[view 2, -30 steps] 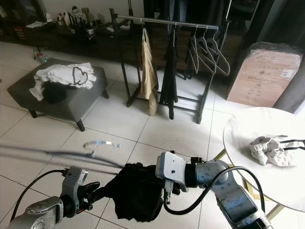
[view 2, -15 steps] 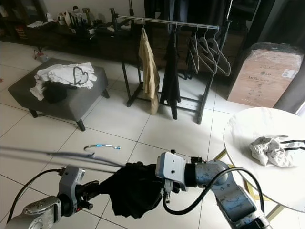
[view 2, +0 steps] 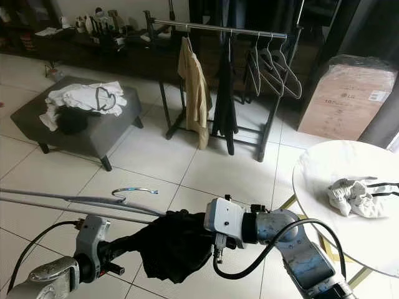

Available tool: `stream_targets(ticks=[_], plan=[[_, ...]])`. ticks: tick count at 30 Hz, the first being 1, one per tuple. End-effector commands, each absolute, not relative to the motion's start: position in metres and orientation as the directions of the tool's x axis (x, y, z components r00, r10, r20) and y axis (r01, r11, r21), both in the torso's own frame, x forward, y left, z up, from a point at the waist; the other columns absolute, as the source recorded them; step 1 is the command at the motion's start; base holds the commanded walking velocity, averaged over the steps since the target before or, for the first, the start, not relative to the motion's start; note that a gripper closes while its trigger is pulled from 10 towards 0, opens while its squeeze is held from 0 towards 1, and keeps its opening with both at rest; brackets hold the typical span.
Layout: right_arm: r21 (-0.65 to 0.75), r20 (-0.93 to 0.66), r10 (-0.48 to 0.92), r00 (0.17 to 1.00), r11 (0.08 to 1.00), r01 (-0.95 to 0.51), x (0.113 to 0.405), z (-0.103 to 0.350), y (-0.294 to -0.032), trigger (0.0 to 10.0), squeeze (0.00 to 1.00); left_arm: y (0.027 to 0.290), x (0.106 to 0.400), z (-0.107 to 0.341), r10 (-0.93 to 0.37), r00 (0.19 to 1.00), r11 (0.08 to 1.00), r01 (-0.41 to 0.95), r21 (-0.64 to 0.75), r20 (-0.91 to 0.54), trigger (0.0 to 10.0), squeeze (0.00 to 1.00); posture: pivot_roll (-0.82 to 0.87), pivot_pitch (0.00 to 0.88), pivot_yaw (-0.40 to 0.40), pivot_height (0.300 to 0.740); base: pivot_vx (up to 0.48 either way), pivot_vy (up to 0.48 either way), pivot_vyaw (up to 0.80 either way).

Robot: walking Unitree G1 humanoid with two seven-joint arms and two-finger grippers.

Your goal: Hang hanger

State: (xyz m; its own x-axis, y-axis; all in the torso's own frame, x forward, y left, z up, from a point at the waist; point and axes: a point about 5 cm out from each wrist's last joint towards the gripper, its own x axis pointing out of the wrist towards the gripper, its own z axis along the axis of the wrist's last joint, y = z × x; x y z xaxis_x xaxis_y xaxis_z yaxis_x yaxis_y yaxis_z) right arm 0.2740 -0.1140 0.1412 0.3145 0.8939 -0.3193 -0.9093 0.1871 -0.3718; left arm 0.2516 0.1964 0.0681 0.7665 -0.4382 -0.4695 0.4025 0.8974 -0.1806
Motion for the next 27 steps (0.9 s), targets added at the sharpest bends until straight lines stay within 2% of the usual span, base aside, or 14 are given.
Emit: stream_targets(ticks=[1,5,7,9,12,16,18,27], plan=[[-0.421,-0.314,0.882,0.352,0.203,-0.884,0.278,0.147,-0.12,0.0,0.0,0.202,0.248,0.067,-0.411,0.774,0.911,0.371,-0.181,-0.482,0.0,0.0,-0.06,0.146,-0.003,0.74,0.0,0.0,0.0],[-0.44,-0.28,0.846,0.455,0.308,-0.843,0.291,0.148,-0.128,0.0,0.0,0.207,0.247,0.066,-0.383,0.786,0.923,0.342,-0.174,-0.485,0.0,0.0,-0.06,0.147,-0.003,0.74,0.0,0.0,0.0],[-0.437,-0.264,0.84,0.475,0.334,-0.835,0.294,0.149,-0.129,0.0,0.0,0.207,0.246,0.066,-0.38,0.787,0.924,0.34,-0.173,-0.485,0.0,0.0,-0.06,0.147,-0.003,0.74,0.0,0.0,0.0],[-0.446,-0.251,0.79,0.559,0.418,-0.791,0.304,0.149,-0.135,0.0,0.0,0.208,0.245,0.066,-0.372,0.79,0.928,0.332,-0.169,-0.488,0.0,0.0,-0.05,0.147,-0.003,0.74,0.0,0.0,0.0],[-0.491,-0.274,0.728,0.629,0.456,-0.742,0.313,0.147,-0.143,0.0,0.0,0.208,0.245,0.065,-0.367,0.791,0.93,0.329,-0.165,-0.49,0.0,0.0,-0.05,0.147,-0.003,0.74,0.0,0.0,0.0],[-0.566,-0.278,0.718,0.639,0.415,-0.712,0.314,0.147,-0.149,0.0,0.0,0.211,0.244,0.065,-0.35,0.794,0.936,0.315,-0.156,-0.497,0.0,0.0,-0.05,0.146,-0.003,0.74,0.0,0.0,0.0],[-0.612,-0.334,0.671,0.662,0.379,-0.694,0.316,0.142,-0.159,0.0,0.0,0.212,0.243,0.064,-0.341,0.796,0.939,0.308,-0.15,-0.499,0.0,0.0,-0.05,0.145,-0.004,0.74,0.0,0.0,0.0],[-0.7,-0.413,0.611,0.675,0.261,-0.664,0.32,0.133,-0.176,0.0,0.0,0.215,0.241,0.064,-0.328,0.798,0.944,0.297,-0.144,-0.505,0.0,0.0,-0.05,0.138,-0.005,0.74,0.0,0.0,0.0]])
